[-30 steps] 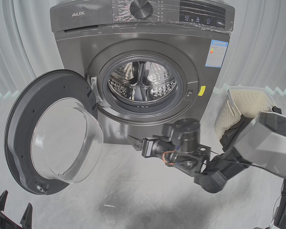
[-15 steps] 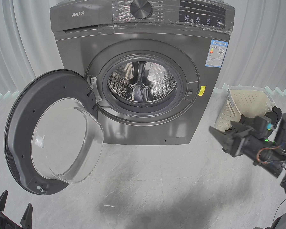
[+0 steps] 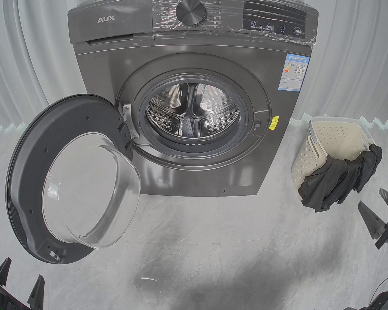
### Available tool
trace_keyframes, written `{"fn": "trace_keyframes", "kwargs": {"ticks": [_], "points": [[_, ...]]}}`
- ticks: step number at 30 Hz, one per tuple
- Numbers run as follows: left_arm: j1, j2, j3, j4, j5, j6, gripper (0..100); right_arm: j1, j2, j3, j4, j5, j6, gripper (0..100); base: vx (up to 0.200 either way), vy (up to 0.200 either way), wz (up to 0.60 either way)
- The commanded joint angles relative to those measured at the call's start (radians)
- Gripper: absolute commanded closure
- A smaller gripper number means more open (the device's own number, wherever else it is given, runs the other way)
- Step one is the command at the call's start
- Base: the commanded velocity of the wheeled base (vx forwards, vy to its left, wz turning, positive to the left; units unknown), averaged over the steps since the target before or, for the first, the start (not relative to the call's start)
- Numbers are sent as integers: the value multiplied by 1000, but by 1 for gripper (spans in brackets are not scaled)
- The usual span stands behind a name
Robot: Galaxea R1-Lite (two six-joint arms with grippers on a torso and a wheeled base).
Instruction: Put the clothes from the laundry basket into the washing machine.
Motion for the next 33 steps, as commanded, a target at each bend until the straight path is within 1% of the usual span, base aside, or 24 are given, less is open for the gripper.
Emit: {"fn": "trace_keyframes", "kwargs": {"ticks": [1, 2, 3, 4, 5, 7, 9, 15, 18, 20, 21, 22, 25, 26, 28, 29, 30, 31, 32, 33], "points": [[1, -18, 15, 0, 1, 2, 0, -110, -382, 33, 257, 46, -48, 0, 0, 0, 0], [1, -18, 15, 0, 1, 2, 0, -127, -431, 33, 306, 68, -49, 0, 0, 0, 0], [1, -18, 15, 0, 1, 2, 0, -142, -465, 33, 339, 75, -49, 0, 0, 0, 0], [1, -18, 15, 0, 1, 2, 0, -142, -465, 33, 339, 75, -49, 0, 0, 0, 0], [1, -18, 15, 0, 1, 2, 0, -174, -536, 36, 402, 83, -51, 0, 0, 0, 0], [1, -18, 15, 0, 1, 2, 0, -188, -583, 35, 448, 100, -61, 0, 0, 0, 0], [1, -18, 15, 0, 1, 2, 0, -196, -620, 36, 475, 118, -61, 0, 0, 0, 0], [1, -18, 15, 0, 1, 2, 0, -201, -721, 36, 584, 120, -58, 0, 0, 0, 0], [1, -18, 15, 0, 1, 1, 0, -216, -806, 36, 687, 124, -55, 0, 0, 0, 0], [1, -18, 15, 0, 1, 1, 0, -230, -835, 36, 725, 155, -54, 0, 0, 0, 0], [1, -18, 15, 0, 1, 2, 0, -248, -855, 36, 757, 189, -54, 0, 0, 0, 0], [1, -18, 15, 0, 1, 1, 0, -251, -855, 36, 776, 201, -51, 0, 0, 0, 0], [1, -18, 15, 0, 1, 1, 0, -251, -855, 36, 790, 200, -57, 0, 0, 0, 0], [1, -18, 15, 0, 1, 1, 0, -251, -855, 36, 790, 196, -58, 0, 0, 0, 0], [1, -18, 15, 0, 1, 1, 0, -253, -855, 36, 790, 164, -61, 0, 0, 0, 0], [1, -18, 15, 0, 1, 1, 0, -253, -855, 36, 790, 164, -61, 0, 0, 0, 0], [1, -18, 15, 0, 0, -1, 0, -251, -855, 36, 790, 78, -65, 0, 0, 0, 0], [1, -18, 15, 0, 0, -1, 0, -251, -855, 36, 791, 71, -65, 0, 0, 0, 0], [1, -18, 15, 0, 0, -1, 0, -251, -855, 36, 796, -6, -68, 0, 0, 0, 0], [1, -18, 15, 0, 1, 1, 0, -251, -855, 36, 799, -24, -66, 0, 0, 0, 0]]}}
